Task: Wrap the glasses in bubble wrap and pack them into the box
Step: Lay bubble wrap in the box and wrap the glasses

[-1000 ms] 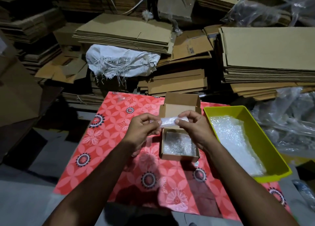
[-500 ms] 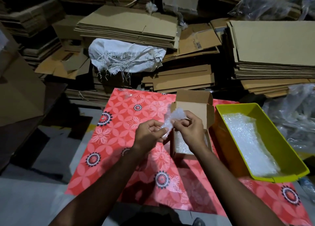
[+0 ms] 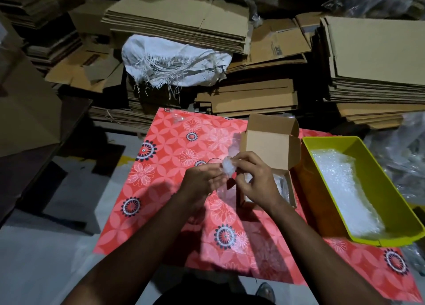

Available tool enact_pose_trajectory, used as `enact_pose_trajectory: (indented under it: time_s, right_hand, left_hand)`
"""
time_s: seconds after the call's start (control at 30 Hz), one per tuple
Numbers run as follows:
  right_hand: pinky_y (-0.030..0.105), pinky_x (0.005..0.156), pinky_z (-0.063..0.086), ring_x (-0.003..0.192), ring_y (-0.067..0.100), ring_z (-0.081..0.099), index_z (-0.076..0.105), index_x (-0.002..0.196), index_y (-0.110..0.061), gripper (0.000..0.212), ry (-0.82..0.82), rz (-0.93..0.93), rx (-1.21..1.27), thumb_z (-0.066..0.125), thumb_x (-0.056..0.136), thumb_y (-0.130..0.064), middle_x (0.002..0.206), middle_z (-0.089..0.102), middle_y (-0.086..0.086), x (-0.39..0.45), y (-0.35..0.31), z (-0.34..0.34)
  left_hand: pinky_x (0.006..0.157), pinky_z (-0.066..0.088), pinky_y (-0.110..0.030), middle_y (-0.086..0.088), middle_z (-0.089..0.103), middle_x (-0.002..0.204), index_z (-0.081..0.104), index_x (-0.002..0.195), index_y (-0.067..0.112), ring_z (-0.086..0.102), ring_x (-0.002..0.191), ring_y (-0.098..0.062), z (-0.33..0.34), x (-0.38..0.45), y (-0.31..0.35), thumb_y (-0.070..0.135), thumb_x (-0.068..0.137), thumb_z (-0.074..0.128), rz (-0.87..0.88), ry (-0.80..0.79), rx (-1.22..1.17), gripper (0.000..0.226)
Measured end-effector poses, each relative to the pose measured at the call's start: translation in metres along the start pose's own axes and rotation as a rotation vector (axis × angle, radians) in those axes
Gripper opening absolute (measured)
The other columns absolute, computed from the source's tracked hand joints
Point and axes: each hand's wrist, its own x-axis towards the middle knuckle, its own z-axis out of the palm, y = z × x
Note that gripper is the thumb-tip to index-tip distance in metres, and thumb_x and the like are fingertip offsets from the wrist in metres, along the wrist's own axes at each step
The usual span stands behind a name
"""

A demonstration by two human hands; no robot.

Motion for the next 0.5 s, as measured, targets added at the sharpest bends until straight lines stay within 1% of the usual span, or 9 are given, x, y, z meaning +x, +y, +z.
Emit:
enact_pose_trajectory:
  time_s: [0.07,0.1,0.17,0.2,0.27,0.33,0.4,0.47,0.5]
  right_hand:
    - [0.019,0.079,0.053,0.091,0.006,0.061,0.072,0.112,-0.005,0.038,-0.087,-0.03,0.015,0.071,0.075,0.006,0.11,0.061,0.004,-0.001,0.002,0.001]
    - [0.019,0.077,0.053,0.088,0.007,0.061,0.072,0.11,-0.005,0.035,-0.117,-0.032,0.008,0.075,0.076,0.002,0.109,0.06,0.004,-0.001,0.004,0.002]
    - [0.023,0.069,0.054,0.078,0.01,0.06,0.07,0.1,-0.005,0.026,-0.156,-0.02,-0.022,0.081,0.077,-0.005,0.103,0.059,0.003,-0.001,0.009,0.004]
    - [0.027,0.066,0.054,0.074,0.011,0.058,0.068,0.096,-0.005,0.023,-0.165,-0.009,-0.04,0.081,0.077,-0.006,0.099,0.059,0.002,-0.001,0.012,0.006]
    - [0.032,0.064,0.053,0.072,0.012,0.057,0.066,0.092,-0.007,0.02,-0.169,0.029,-0.067,0.08,0.078,-0.007,0.093,0.058,0.001,-0.001,0.018,0.011]
    - [0.036,0.062,0.054,0.069,0.014,0.058,0.066,0.089,-0.01,0.017,-0.162,0.1,-0.096,0.078,0.077,-0.009,0.087,0.058,0.0,0.002,0.025,0.015]
    - [0.039,0.061,0.054,0.066,0.015,0.059,0.068,0.087,-0.012,0.015,-0.161,0.193,-0.163,0.077,0.076,-0.014,0.081,0.059,-0.001,0.008,0.034,0.02]
    - [0.038,0.063,0.053,0.066,0.019,0.062,0.067,0.088,-0.013,0.016,-0.179,0.278,-0.222,0.076,0.076,-0.019,0.078,0.063,0.0,0.018,0.041,0.026]
    - [0.036,0.064,0.053,0.067,0.021,0.063,0.067,0.091,-0.013,0.019,-0.199,0.299,-0.236,0.076,0.076,-0.021,0.079,0.065,0.001,0.024,0.041,0.029]
  left_hand:
    - [0.066,0.057,-0.026,-0.019,0.073,0.074,0.069,0.09,-0.004,0.071,0.07,-0.025,-0.006,0.004,0.004,-0.011,0.09,0.048,-0.073,0.006,-0.036,0.022]
    - [0.066,0.053,-0.026,-0.019,0.072,0.071,0.066,0.094,-0.006,0.068,0.07,-0.026,-0.01,0.007,0.006,-0.009,0.089,0.043,-0.122,-0.007,-0.036,0.025]
    - [0.064,0.037,-0.024,-0.02,0.07,0.069,0.061,0.1,-0.008,0.057,0.069,-0.024,-0.017,0.011,0.008,-0.007,0.084,0.035,-0.201,-0.065,0.006,0.031]
    - [0.06,0.034,-0.022,-0.021,0.068,0.07,0.06,0.101,-0.008,0.053,0.065,-0.021,-0.02,0.013,0.009,-0.006,0.083,0.033,-0.224,-0.095,0.045,0.033]
    - [0.05,0.037,-0.017,-0.022,0.066,0.078,0.061,0.101,-0.007,0.051,0.061,-0.017,-0.027,0.017,0.012,-0.007,0.083,0.031,-0.23,-0.126,0.135,0.035]
    - [0.048,0.041,-0.017,-0.021,0.066,0.084,0.067,0.1,-0.005,0.051,0.06,-0.015,-0.035,0.024,0.017,-0.008,0.083,0.036,-0.166,-0.139,0.278,0.036]
    - [0.053,0.046,-0.023,-0.015,0.067,0.079,0.073,0.102,0.002,0.053,0.057,-0.012,-0.047,0.038,0.02,-0.003,0.083,0.048,0.0,-0.1,0.496,0.031]
    - [0.067,0.053,-0.03,-0.002,0.069,0.08,0.075,0.105,0.017,0.061,0.064,-0.008,-0.062,0.056,0.02,0.015,0.075,0.063,0.154,-0.025,0.702,0.032]
    - [0.078,0.056,-0.034,0.003,0.071,0.089,0.073,0.109,0.023,0.066,0.076,-0.009,-0.07,0.065,0.018,0.022,0.069,0.067,0.19,0.002,0.781,0.04]
